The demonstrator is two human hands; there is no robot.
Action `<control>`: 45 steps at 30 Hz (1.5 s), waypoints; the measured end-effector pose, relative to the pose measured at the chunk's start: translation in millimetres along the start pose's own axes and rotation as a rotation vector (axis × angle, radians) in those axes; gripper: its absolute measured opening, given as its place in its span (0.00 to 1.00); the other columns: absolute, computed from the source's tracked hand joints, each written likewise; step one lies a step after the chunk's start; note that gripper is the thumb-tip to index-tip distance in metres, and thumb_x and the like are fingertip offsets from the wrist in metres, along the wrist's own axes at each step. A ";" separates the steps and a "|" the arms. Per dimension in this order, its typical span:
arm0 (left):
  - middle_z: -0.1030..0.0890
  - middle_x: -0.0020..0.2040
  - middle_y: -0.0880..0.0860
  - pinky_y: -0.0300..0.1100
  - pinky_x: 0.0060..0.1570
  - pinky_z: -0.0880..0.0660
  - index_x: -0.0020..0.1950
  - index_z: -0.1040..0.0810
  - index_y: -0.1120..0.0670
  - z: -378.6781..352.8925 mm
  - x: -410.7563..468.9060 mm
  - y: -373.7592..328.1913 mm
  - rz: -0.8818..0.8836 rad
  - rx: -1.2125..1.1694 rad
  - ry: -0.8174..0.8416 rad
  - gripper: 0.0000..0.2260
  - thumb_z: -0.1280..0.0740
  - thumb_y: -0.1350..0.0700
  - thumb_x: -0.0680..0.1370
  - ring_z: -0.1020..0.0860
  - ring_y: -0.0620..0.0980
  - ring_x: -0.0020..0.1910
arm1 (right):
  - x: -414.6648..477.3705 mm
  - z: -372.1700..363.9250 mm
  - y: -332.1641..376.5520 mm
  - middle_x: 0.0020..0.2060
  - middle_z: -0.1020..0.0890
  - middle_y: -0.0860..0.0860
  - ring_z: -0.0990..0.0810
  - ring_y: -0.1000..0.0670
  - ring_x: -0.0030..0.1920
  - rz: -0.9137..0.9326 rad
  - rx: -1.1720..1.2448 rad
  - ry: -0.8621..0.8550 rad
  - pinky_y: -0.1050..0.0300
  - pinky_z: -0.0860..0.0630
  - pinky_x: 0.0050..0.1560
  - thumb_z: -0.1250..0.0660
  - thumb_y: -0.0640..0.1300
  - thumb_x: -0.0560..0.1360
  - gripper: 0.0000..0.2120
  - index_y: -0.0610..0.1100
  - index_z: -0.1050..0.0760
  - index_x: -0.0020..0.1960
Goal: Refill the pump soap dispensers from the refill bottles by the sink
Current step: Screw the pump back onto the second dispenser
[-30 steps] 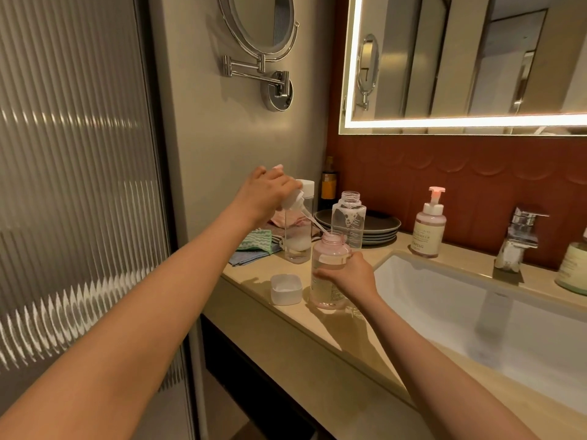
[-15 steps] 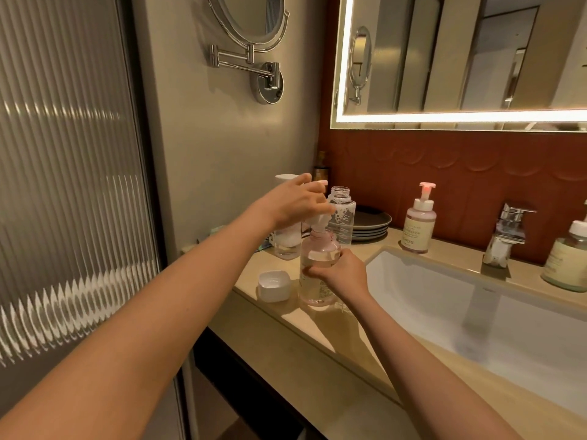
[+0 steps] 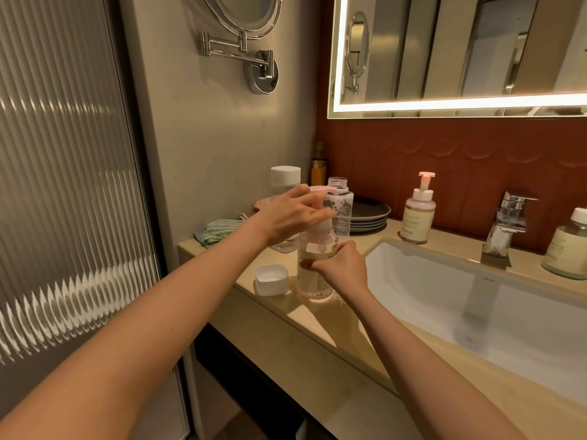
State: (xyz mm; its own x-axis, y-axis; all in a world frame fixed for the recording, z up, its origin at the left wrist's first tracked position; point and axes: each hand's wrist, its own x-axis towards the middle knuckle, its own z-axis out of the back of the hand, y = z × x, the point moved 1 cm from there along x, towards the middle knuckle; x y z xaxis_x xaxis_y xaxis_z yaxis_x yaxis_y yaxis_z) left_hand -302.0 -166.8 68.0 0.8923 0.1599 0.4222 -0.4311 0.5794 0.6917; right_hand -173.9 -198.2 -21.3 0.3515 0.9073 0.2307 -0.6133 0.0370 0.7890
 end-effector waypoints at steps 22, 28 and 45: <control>0.22 0.59 0.53 0.41 0.49 0.29 0.63 0.25 0.57 -11.1 8.5 -19.6 1.135 -1.211 -0.071 0.24 0.34 0.43 0.74 0.25 0.50 0.56 | -7.5 -2.1 -13.8 0.52 0.20 0.49 0.21 0.49 0.51 0.025 -0.201 -0.025 0.52 0.21 0.50 0.26 0.63 0.64 0.33 0.44 0.28 0.59; 0.21 0.51 0.51 0.41 0.49 0.27 0.58 0.21 0.57 -12.8 11.1 -20.5 1.144 -1.203 -0.014 0.22 0.26 0.47 0.69 0.24 0.47 0.49 | -6.0 -2.0 -14.9 0.50 0.19 0.50 0.20 0.51 0.48 0.030 -0.185 -0.017 0.56 0.20 0.45 0.26 0.62 0.64 0.31 0.44 0.27 0.59; 0.23 0.59 0.52 0.39 0.54 0.33 0.62 0.23 0.56 -7.2 10.7 -9.1 1.037 -1.389 0.148 0.16 0.31 0.55 0.75 0.28 0.48 0.57 | -4.0 -1.0 -17.3 0.44 0.18 0.51 0.19 0.51 0.44 0.033 -0.140 -0.016 0.51 0.20 0.47 0.26 0.63 0.63 0.25 0.46 0.23 0.51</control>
State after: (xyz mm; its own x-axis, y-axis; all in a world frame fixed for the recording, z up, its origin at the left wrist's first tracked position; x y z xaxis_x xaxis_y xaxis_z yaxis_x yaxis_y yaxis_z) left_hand -287.6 -164.6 62.0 0.3808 0.8981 0.2201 -0.4286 0.3823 -0.8186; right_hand -165.5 -202.1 -36.5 0.3403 0.9022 0.2649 -0.7166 0.0664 0.6943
